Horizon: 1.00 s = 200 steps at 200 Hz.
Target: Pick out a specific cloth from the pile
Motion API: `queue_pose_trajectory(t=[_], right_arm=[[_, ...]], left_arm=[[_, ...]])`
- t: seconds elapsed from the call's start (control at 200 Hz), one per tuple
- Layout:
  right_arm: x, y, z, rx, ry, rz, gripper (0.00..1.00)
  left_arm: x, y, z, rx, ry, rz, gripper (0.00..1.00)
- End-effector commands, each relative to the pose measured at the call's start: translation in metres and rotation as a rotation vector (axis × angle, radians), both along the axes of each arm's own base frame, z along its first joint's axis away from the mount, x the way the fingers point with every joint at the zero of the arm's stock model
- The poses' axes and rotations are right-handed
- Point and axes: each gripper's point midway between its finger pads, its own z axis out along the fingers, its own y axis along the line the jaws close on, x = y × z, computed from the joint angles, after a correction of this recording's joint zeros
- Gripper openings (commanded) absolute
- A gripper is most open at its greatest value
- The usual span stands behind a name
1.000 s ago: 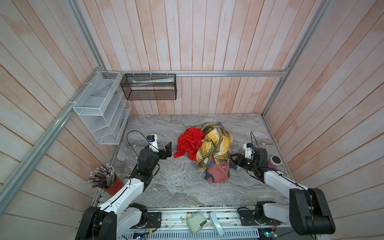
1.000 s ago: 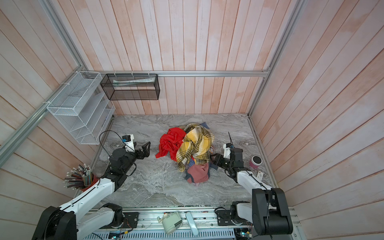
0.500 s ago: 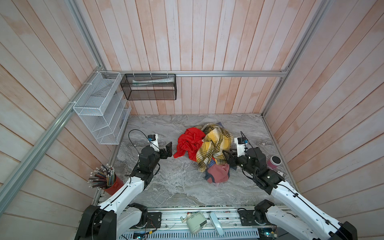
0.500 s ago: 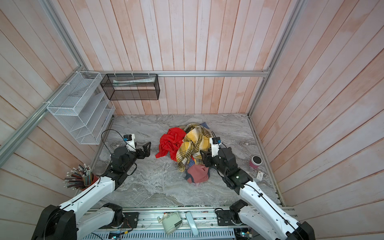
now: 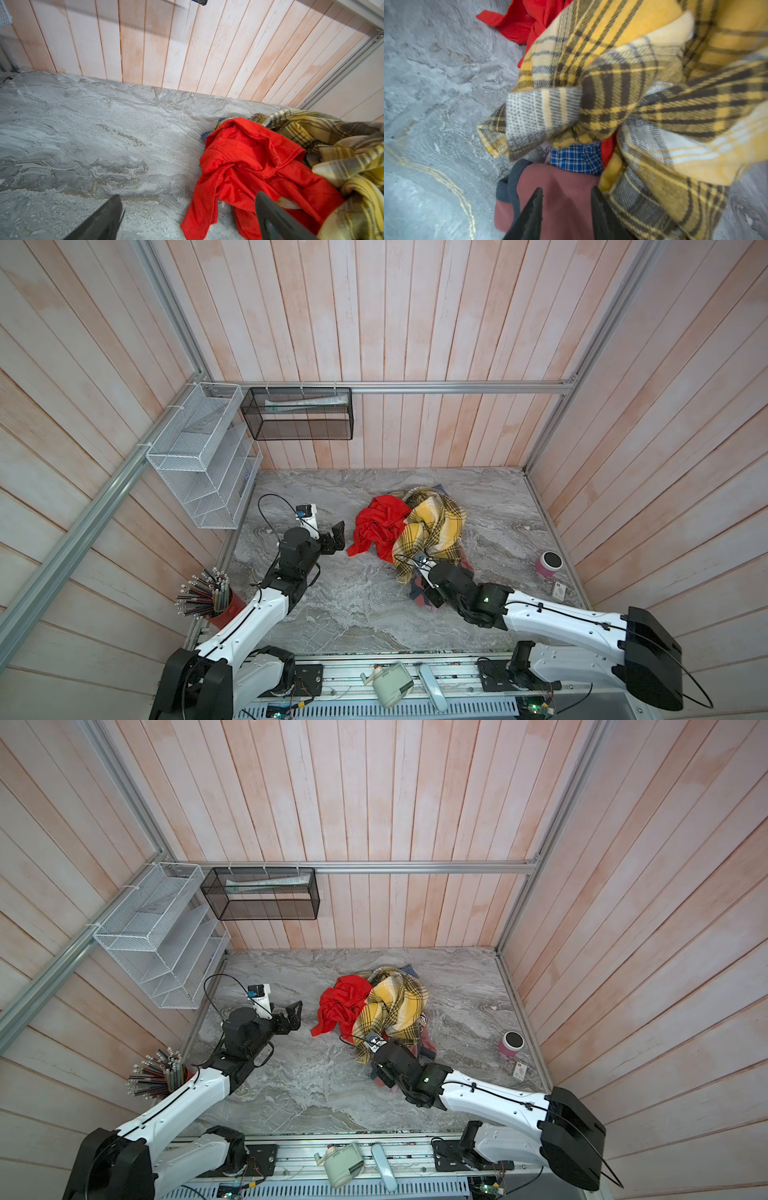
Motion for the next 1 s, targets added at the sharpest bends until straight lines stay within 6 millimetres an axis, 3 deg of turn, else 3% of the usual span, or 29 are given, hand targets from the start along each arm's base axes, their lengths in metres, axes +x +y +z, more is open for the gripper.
queue_pose_trajectory(t=[0.0, 0.225, 0.335, 0.42, 0.53, 0.63, 0.845, 0.996], right_arm=[[0.010, 0.002, 0.008, -0.069, -0.066, 0.002, 0.42], [0.031, 0.014, 0.001, -0.171, -0.140, 0.009, 0.43], [0.042, 0.017, -0.012, -0.259, -0.149, 0.008, 0.39], [0.051, 0.015, -0.019, -0.296, -0.148, -0.019, 0.31], [0.059, 0.014, -0.018, -0.278, -0.149, -0.054, 0.12], [0.064, 0.019, -0.002, -0.203, -0.156, -0.058, 0.00], [0.064, 0.042, 0.068, 0.080, -0.181, -0.020, 0.00], [0.062, 0.046, 0.110, 0.212, -0.223, -0.015, 0.00]], left_arm=[[-0.004, 0.006, 0.003, -0.001, 0.001, 0.026, 1.00], [-0.007, 0.009, 0.002, -0.007, 0.000, 0.038, 1.00], [-0.009, 0.010, 0.000, -0.010, 0.004, 0.038, 1.00], [-0.010, 0.010, -0.001, -0.012, 0.006, 0.039, 1.00], [-0.011, 0.011, -0.001, -0.010, 0.006, 0.041, 1.00], [-0.011, 0.012, -0.001, -0.004, 0.006, 0.044, 1.00], [-0.010, 0.011, -0.001, -0.006, 0.005, 0.043, 1.00], [-0.010, 0.011, -0.002, -0.003, 0.007, 0.039, 1.00]])
